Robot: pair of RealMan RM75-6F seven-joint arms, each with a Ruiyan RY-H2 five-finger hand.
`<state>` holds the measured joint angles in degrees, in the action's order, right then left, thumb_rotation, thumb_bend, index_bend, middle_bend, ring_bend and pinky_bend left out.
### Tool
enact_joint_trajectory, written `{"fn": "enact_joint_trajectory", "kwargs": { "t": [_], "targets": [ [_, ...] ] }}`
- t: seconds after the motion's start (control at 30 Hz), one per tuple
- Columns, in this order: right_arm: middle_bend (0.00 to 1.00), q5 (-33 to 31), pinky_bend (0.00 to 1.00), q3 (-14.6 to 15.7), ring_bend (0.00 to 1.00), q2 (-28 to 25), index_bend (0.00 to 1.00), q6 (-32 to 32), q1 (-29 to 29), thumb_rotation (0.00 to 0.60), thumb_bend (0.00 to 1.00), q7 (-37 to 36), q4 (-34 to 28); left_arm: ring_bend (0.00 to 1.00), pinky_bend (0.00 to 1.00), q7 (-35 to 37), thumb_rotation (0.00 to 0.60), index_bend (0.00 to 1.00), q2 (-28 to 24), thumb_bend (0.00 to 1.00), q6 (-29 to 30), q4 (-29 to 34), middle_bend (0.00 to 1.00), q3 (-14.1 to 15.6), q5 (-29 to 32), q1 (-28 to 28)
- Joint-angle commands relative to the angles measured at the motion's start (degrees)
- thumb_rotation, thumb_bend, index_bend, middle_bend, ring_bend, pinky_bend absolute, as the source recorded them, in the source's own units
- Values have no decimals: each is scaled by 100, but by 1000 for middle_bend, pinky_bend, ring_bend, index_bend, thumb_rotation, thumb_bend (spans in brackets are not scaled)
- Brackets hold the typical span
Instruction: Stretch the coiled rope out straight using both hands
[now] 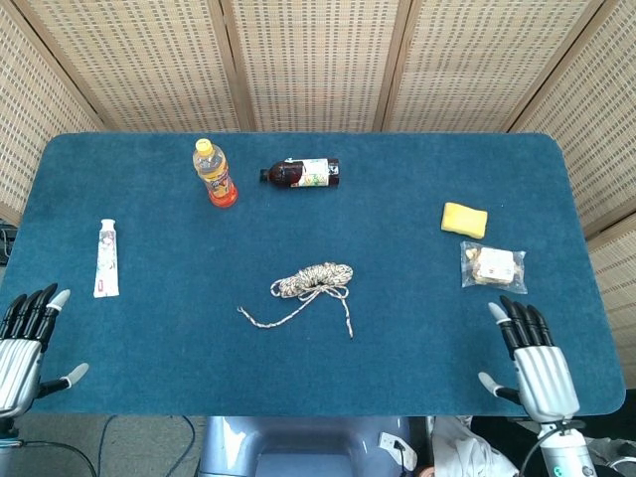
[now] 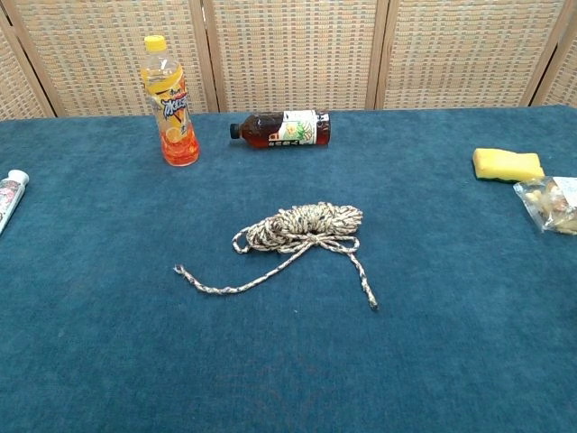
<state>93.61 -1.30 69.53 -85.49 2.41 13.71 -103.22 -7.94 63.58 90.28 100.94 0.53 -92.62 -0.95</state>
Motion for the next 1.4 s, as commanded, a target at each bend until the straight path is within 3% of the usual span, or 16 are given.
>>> {"fn": "enact_joint_trajectory", "kwargs": {
  "t": [0.03,0.13,0.2,0.27,0.37,0.57,0.87,1.07,1.4],
  "targets": [
    [0,45,0,-91,0,46,0,466,358,600,0,507,-56,0,0,-64,600,0,22,0,-45,26,0,-29,51,-25],
    [0,356,0,-77,0,90,0,914,719,600,7,790,-34,0,0,-149,600,0,48,0,-145,52,0,-55,124,-72],
    [0,632,0,-32,0,112,3,1319,1045,600,91,705,11,0,0,-212,600,0,71,0,-228,61,0,-74,184,-111],
    [0,840,0,-31,0,170,16,1681,1363,600,313,554,109,0,0,-261,600,0,90,0,-304,68,0,-91,240,-148],
    [0,972,0,-139,0,351,38,2113,1795,600,566,394,397,0,0,-318,600,0,112,0,-377,76,0,-109,302,-184],
    [0,715,0,-455,0,856,101,2994,2485,600,820,658,1002,0,0,-333,600,0,124,0,-435,89,0,-140,412,-208],
    [0,189,0,-639,0,1291,182,3685,2952,600,909,1518,1002,0,0,-425,600,0,172,0,-639,66,0,-185,600,-311],
    [0,-180,0,-682,0,1639,210,3983,3158,600,917,2380,1041,0,0,-474,600,0,194,0,-685,84,0,-182,640,-338],
    [0,-735,0,-576,0,2169,222,3987,3225,600,918,3285,1168,0,0,-473,600,0,201,0,-695,83,0,-151,632,-348]
  ]
}}
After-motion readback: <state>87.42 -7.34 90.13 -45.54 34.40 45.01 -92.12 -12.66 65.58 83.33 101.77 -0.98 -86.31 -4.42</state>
